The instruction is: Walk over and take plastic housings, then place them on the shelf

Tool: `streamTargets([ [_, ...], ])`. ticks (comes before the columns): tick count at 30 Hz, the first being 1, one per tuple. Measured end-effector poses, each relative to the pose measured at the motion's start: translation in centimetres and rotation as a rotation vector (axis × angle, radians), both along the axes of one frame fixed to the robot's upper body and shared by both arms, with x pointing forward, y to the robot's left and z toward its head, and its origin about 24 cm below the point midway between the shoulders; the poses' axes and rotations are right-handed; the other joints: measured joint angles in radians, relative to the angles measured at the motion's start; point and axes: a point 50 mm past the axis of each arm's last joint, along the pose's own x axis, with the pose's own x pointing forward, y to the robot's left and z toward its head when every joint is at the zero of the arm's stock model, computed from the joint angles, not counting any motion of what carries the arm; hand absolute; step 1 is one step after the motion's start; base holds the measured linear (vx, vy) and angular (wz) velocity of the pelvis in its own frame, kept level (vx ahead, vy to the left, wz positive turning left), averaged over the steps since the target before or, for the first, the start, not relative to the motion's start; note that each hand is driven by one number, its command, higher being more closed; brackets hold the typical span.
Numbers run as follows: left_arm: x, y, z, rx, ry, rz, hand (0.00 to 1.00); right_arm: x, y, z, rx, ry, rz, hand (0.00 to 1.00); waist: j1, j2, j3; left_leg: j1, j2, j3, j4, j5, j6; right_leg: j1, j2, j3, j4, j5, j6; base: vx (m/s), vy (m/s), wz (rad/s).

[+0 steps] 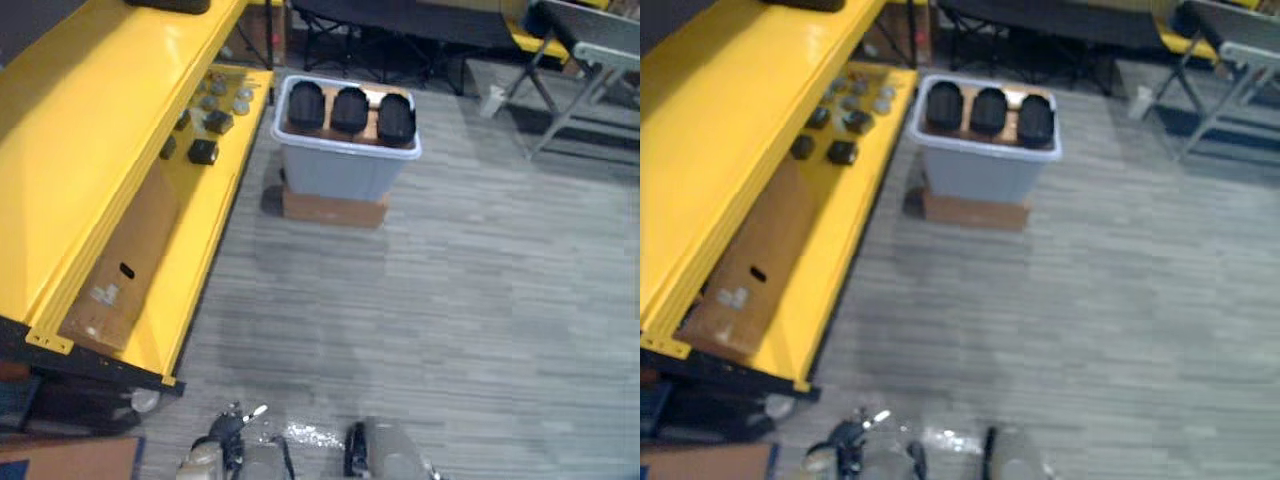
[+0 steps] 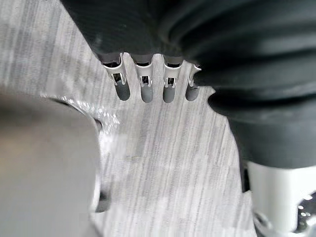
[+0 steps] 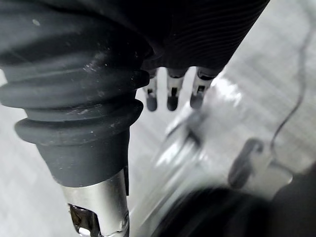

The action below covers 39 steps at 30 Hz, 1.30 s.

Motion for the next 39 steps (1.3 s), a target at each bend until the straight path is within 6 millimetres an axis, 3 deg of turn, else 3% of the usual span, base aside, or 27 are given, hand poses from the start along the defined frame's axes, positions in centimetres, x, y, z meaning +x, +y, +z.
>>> streamTargets([
  [2,0.1,-0.9,0.0,-0.019,-0.005,0.04,0.0,-1.9,1.6,-0.1,0.045,0.046,-0.064,0.0,-0.01,-0.002,-0.003,0.031,0.007,0.007,0.039,-0.063,-0.028,-0.003,0.0,0.0,-0.019,0.023,-0.018,0.36,-0.177,-0.06],
  [4,0.3,-1.8,0.0,-0.061,-0.014,0.102,0.0,-3.4,2.3,-0.1,0.074,0.113,-0.053,0.0,-0.029,0.017,-0.028,0.067,0.019,0.003,0.041,-0.106,-0.054,0.009,0.008,-0.002,-0.006,0.047,-0.042,0.53,-0.226,0.12],
  [5,0.0,-2.6,-0.1,-0.101,-0.008,0.184,0.0,-4.2,2.3,0.0,0.056,0.145,-0.042,0.0,-0.042,0.064,-0.084,0.072,0.06,0.004,0.077,-0.118,-0.089,0.014,0.024,-0.046,0.024,0.068,-0.047,0.52,-0.193,0.36],
  [7,0.4,-3.3,0.1,-0.158,-0.022,0.255,0.0,-4.3,1.7,0.0,0.029,0.157,-0.041,0.0,-0.058,0.092,-0.078,0.006,0.114,0.015,0.298,-0.085,-0.104,0.069,0.028,-0.088,0.051,0.022,-0.075,0.54,-0.208,0.53],
  [8,0.3,-3.4,0.1,-0.172,-0.017,0.272,0.0,-4.3,1.4,0.0,0.014,0.155,-0.03,0.0,-0.057,0.098,-0.078,-0.038,0.143,0.021,0.423,-0.049,-0.101,0.107,0.034,-0.099,0.041,0.009,-0.086,0.58,-0.203,0.51],
  [9,-0.6,-3.0,-0.2,-0.181,0.008,0.314,0.0,-3.8,0.5,0.1,-0.036,0.139,0.005,0.0,-0.05,0.099,-0.077,-0.097,0.192,0.04,0.574,-0.054,-0.099,0.198,0.052,-0.105,-0.002,-0.004,-0.102,0.7,-0.176,0.37],
  [10,-1.8,-2.3,-0.6,-0.184,0.033,0.351,0.0,-2.7,-1.5,0.3,-0.133,0.091,0.032,0.0,-0.04,0.085,-0.073,-0.155,0.176,0.037,0.596,-0.057,-0.097,0.303,0.05,-0.103,-0.072,-0.006,-0.105,0.68,-0.154,0.21],
  [11,-1.9,-2.1,-0.4,-0.181,0.013,0.348,0.0,-2.1,-2.7,0.6,-0.187,0.059,0.04,0.0,-0.028,0.084,-0.073,-0.182,0.162,0.04,0.573,-0.057,-0.096,0.328,0.046,-0.101,-0.095,-0.007,-0.106,0.6,-0.092,-0.22],
  [12,-1.8,-1.5,-0.1,-0.155,-0.01,0.342,0.0,0.7,-5.1,1.6,-0.303,-0.052,0.065,0.0,0.009,0.081,-0.073,-0.241,0.133,0.068,0.493,-0.054,-0.093,0.36,0.035,-0.082,-0.132,-0.015,-0.101,0.43,-0.001,-0.58],
  [13,-2.4,-0.6,-0.1,-0.133,-0.014,0.367,0.0,4.5,-6.8,2.9,-0.412,-0.172,0.077,0.0,0.025,0.076,-0.068,-0.305,0.094,0.09,0.393,-0.031,-0.09,0.384,0.016,-0.062,-0.155,-0.029,-0.085,0.42,0.045,-0.57],
  [14,-2.4,-0.4,-0.1,-0.129,-0.02,0.378,0.0,5.5,-7.2,3.2,-0.435,-0.201,0.077,0.0,0.025,0.077,-0.063,-0.319,0.083,0.088,0.363,-0.018,-0.087,0.391,0.013,-0.06,-0.156,-0.033,-0.085,0.41,0.109,-0.37],
  [15,-2.8,0.4,-0.1,-0.108,-0.014,0.383,0.0,8.5,-8.1,4.4,-0.497,-0.286,0.075,0.0,0.036,0.064,-0.051,-0.355,0.037,0.088,0.23,0.051,-0.083,0.428,-0.015,-0.054,-0.155,-0.064,-0.063,0.42,0.161,-0.17],
  [16,-4.2,0.9,-0.4,-0.086,0.018,0.384,0.0,10.2,-8.6,5.2,-0.531,-0.341,0.093,0.0,0.056,0.07,-0.049,-0.372,0.013,0.083,0.109,0.144,-0.081,0.473,-0.02,-0.043,-0.156,-0.099,-0.054,0.42,0.183,-0.25],
  [17,-4.9,1.2,-0.5,-0.072,0.029,0.387,0.0,10.6,-8.6,5.4,-0.533,-0.354,0.103,0.0,0.073,0.07,-0.049,-0.37,0.011,0.082,0.105,0.206,-0.069,0.493,-0.022,-0.027,-0.156,-0.124,-0.049,0.47,0.214,-0.48],
  [18,-6.7,2.1,-0.9,-0.045,0.072,0.4,0.0,11.5,-7.9,5.4,-0.506,-0.386,0.141,0.0,0.102,0.054,-0.053,-0.346,0.006,0.088,0.135,0.265,-0.021,0.523,-0.03,0.01,-0.144,-0.158,-0.066,0.52,0.24,-0.35],
  [20,-7.5,2.7,-1.0,-0.019,0.104,0.369,0.0,12.3,-5.7,5.0,-0.424,-0.424,0.196,0.0,0.104,0.026,-0.05,-0.356,-0.007,0.086,0.2,0.187,-0.005,0.522,-0.039,0.062,-0.113,-0.128,-0.097,0.54,0.25,-0.07],
  [22,-8.2,3.2,-1.1,-0.02,0.117,0.369,0.0,12.3,-4.0,4.3,-0.354,-0.407,0.241,0.0,0.111,-0.018,-0.053,-0.343,-0.025,0.1,0.242,0.112,0.021,0.469,-0.061,0.139,0.03,-0.095,-0.059,0.51,0.25,-0.06],
  [23,-8.4,3.4,-1.1,-0.012,0.122,0.356,0.0,12.2,-3.9,4.0,-0.338,-0.39,0.244,0.0,0.112,-0.027,-0.059,-0.327,-0.028,0.113,0.238,0.089,0.017,0.438,-0.07,0.149,0.103,-0.078,-0.023,0.5,0.222,-0.3],
  [24,-8.3,3.3,-1.1,0.0,0.123,0.325,0.0,11.9,-3.6,3.5,-0.311,-0.357,0.253,0.0,0.11,-0.033,-0.061,-0.281,-0.034,0.125,0.226,0.054,0.013,0.357,-0.09,0.156,0.28,-0.014,0.086,0.5,0.195,-0.31],
  [25,-7.9,3.3,-1.0,0.011,0.113,0.303,0.0,11.2,-3.4,3.1,-0.296,-0.324,0.265,0.0,0.099,-0.033,-0.06,-0.235,-0.038,0.131,0.218,0.035,0.018,0.313,-0.11,0.147,0.41,-0.015,0.099,0.49,0.173,-0.23],
  [27,-5.7,3.3,-0.5,0.028,0.038,0.246,0.0,8.6,-2.6,1.8,-0.235,-0.226,0.278,0.0,0.079,-0.021,-0.054,-0.115,-0.034,0.134,0.18,0.013,0.019,0.246,-0.128,0.066,0.531,-0.066,0.045,0.49,0.1,0.0],
  [29,-2.6,2.8,0.4,0.017,-0.059,0.215,0.0,6.6,-2.4,1.2,-0.194,-0.169,0.259,0.0,0.072,0.009,-0.06,-0.045,-0.002,0.122,0.124,0.014,0.018,0.191,-0.085,0.003,0.394,-0.111,-0.004,0.46,-0.025,0.08],
  [31,0.9,1.8,1.7,0.004,-0.163,0.162,0.0,6.1,-2.6,1.1,-0.194,-0.15,0.268,0.0,0.057,0.018,-0.064,-0.029,0.033,0.11,0.115,0.011,0.005,0.132,-0.037,-0.013,0.169,-0.107,-0.01,0.4,-0.097,0.19],
  [33,3.7,0.4,2.8,-0.009,-0.242,0.119,0.0,4.7,-2.4,0.7,-0.199,-0.102,0.247,0.0,0.045,0.013,-0.066,0.002,0.066,0.105,0.12,-0.026,-0.047,0.084,-0.019,-0.018,-0.08,0.024,-0.015,0.33,-0.142,0.14],
  [35,4.9,-0.2,3.4,-0.011,-0.272,0.123,0.0,2.8,-1.7,0.5,-0.223,-0.038,0.214,0.0,0.024,-0.032,-0.083,0.02,0.068,0.076,0.183,-0.094,-0.104,0.055,-0.045,-0.018,-0.16,0.263,-0.023,0.41,-0.286,0.22],
  [37,4.7,-1.6,3.1,-0.044,-0.254,0.148,0.0,1.7,-2.7,0.6,-0.275,-0.006,0.196,0.0,0.014,0.03,-0.104,0.036,0.141,0.038,0.226,-0.143,-0.13,0.044,0.016,-0.033,-0.077,0.242,-0.025,0.34,-0.24,-0.01],
  [39,5.7,-3.3,3.5,-0.091,-0.262,0.15,0.0,2.2,-3.2,0.7,-0.311,-0.014,0.214,0.0,0.008,0.061,-0.113,0.039,0.169,0.027,0.193,-0.148,-0.143,0.037,0.047,-0.05,-0.088,0.215,-0.038,0.27,-0.141,-0.09],
])
